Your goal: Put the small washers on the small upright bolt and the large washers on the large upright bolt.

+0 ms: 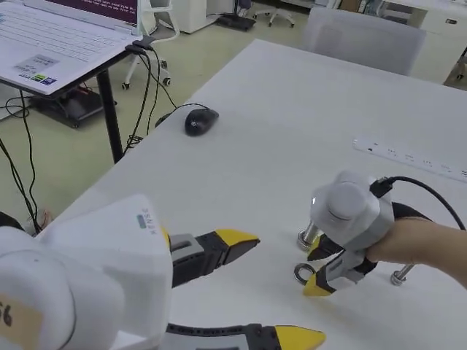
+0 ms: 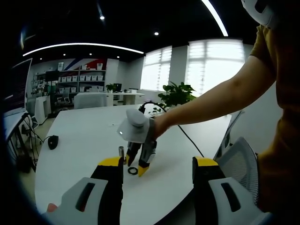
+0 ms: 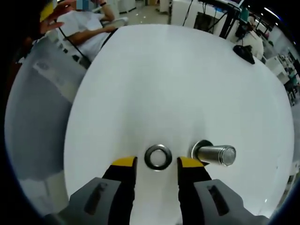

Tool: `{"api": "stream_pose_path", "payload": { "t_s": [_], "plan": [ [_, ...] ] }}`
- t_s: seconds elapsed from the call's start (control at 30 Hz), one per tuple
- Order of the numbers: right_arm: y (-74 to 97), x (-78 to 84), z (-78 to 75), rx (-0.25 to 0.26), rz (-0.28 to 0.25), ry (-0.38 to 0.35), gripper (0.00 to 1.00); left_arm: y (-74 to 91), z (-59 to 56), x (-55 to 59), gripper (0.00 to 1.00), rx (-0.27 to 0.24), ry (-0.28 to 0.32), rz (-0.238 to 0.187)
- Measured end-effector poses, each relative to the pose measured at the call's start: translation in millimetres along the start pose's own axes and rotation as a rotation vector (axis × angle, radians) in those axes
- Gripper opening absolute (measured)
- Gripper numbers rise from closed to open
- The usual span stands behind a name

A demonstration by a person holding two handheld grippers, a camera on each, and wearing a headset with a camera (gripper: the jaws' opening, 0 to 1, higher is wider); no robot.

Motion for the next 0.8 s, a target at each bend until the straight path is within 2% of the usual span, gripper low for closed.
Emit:
{"api": "stream_pose_path", "payload": {
  "t_s": [0.13, 0.27, 0.73, 0.8],
  "plan": [
    [0.3, -0.3, 0.6, 0.004, -0.002, 0.000, 0.34, -2.3, -0.8, 0.1, 0.58, 0.005, 0.001, 0.003],
    [-0.2, -1.9, 1.0, 0.009, -0.014, 0.006, 0.25, -3.1, -1.5, 1.3, 0.58, 0.005, 0.004, 0.004],
    [1.8, -3.4, 0.8, 0.016, -0.003, -0.003, 0.22, -2.5, -2.6, 2.7, 0.58, 0.002, 0.006, 0.012],
    [2.9, -1.8, 1.9, 0.015, 0.006, 0.015, 0.22, -2.7, -2.3, 2.9, 0.58, 0.001, 0.006, 0.014]
  ]
}}
Point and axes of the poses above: the centre of the closed fingertips' face, and the gripper's own axes: y roughly backward along the fingers, z roughly to its left, x roughly out of its underside, the point moved 1 cm from there along y, roughly backward along the fingers, and after that the axes turned 8 degrees about x, right-handed, at the moved point
